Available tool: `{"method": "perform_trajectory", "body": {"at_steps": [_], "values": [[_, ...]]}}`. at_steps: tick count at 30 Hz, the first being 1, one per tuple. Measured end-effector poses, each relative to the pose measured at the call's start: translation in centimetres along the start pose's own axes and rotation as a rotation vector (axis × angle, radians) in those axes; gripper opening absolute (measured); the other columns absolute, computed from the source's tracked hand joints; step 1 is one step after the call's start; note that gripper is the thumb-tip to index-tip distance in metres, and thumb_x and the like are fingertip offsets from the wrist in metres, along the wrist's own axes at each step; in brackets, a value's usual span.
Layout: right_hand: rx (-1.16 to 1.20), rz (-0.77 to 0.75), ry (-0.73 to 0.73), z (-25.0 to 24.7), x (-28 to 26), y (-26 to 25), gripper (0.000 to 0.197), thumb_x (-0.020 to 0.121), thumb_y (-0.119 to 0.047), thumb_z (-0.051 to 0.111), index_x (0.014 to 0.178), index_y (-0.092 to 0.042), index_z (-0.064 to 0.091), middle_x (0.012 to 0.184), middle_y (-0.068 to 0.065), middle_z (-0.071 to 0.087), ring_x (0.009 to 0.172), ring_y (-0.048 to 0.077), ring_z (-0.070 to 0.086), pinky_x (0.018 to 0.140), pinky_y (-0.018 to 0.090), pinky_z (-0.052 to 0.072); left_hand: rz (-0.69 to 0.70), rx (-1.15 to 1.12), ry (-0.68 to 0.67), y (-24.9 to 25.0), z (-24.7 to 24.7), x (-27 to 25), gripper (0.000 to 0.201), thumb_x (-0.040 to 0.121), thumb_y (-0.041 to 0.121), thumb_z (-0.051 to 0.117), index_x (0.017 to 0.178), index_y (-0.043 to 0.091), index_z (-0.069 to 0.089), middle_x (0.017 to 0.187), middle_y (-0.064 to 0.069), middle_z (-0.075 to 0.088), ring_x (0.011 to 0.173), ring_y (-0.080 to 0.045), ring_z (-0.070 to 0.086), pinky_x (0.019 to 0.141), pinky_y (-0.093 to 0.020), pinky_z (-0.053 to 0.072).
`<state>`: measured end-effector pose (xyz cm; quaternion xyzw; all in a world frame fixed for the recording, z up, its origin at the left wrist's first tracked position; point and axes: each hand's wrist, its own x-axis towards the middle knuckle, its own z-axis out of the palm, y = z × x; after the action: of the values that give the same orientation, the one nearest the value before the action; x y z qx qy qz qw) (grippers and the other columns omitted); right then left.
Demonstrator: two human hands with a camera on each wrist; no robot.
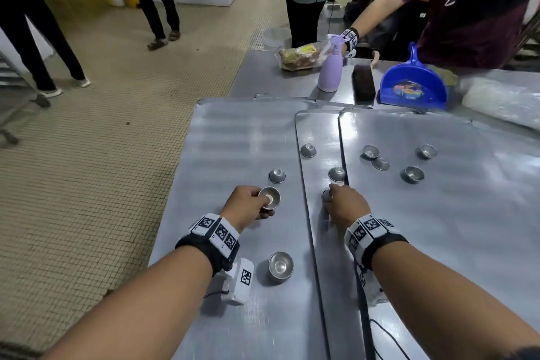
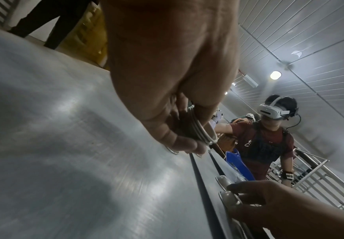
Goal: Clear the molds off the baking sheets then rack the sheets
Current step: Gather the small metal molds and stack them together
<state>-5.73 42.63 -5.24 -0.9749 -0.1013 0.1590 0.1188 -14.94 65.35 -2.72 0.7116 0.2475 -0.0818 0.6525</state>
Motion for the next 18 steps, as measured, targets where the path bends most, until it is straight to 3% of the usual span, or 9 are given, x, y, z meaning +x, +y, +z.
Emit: {"method": "perform_trajectory", "body": {"at_steps": [6, 10, 15, 18], "values": [[0.102, -0.026, 0.057, 0.6, -0.2, 0.0, 0.018, 0.096, -0.021, 0.048, 0.107, -0.008, 0.054, 0.112, 0.017, 0.065, 0.101, 0.037, 0.06, 0.072, 0.036, 0.038, -0.019, 0.005, -0.006, -0.6, 0.0, 0.3, 0.01, 0.091, -0.002, 0.058, 0.095, -0.005, 0.067, 0.086, -0.019, 0.07, 0.069, -0.024, 0.072, 0.059, -0.025, 0.054], [0.209, -0.074, 0.085, 0.3, -1.3, -0.1, 0.04, 0.089, -0.015, 0.061, 0.128, -0.01, 0.052, 0.131, 0.013, 0.054, 0.113, 0.037, 0.056, 0.088, 0.039, 0.045, -0.024, 0.01, -0.012, -0.6, 0.4, 0.4, 0.015, 0.092, -0.002, 0.057, 0.101, -0.01, 0.066, 0.087, -0.019, 0.069, 0.067, -0.023, 0.071, 0.059, -0.024, 0.055], [0.281, -0.072, 0.145, 1.0, -2.2, -0.2, 0.024, 0.083, -0.019, 0.071, 0.103, -0.011, 0.061, 0.115, 0.008, 0.055, 0.097, 0.032, 0.06, 0.076, 0.033, 0.044, -0.042, -0.003, -0.026, -0.9, 0.9, 0.6, 0.017, 0.09, 0.0, 0.063, 0.104, -0.01, 0.067, 0.085, -0.017, 0.07, 0.069, -0.022, 0.071, 0.065, -0.027, 0.056], [0.29, -0.065, 0.12, 1.2, -2.6, -0.2, 0.024, 0.079, -0.023, 0.074, 0.099, -0.015, 0.063, 0.112, 0.005, 0.056, 0.096, 0.028, 0.061, 0.076, 0.03, 0.044, -0.074, 0.019, -0.024, -1.2, 1.1, 0.5, 0.015, 0.088, 0.006, 0.066, 0.101, -0.002, 0.069, 0.08, -0.015, 0.072, 0.065, -0.018, 0.07, 0.068, -0.032, 0.052]]}}
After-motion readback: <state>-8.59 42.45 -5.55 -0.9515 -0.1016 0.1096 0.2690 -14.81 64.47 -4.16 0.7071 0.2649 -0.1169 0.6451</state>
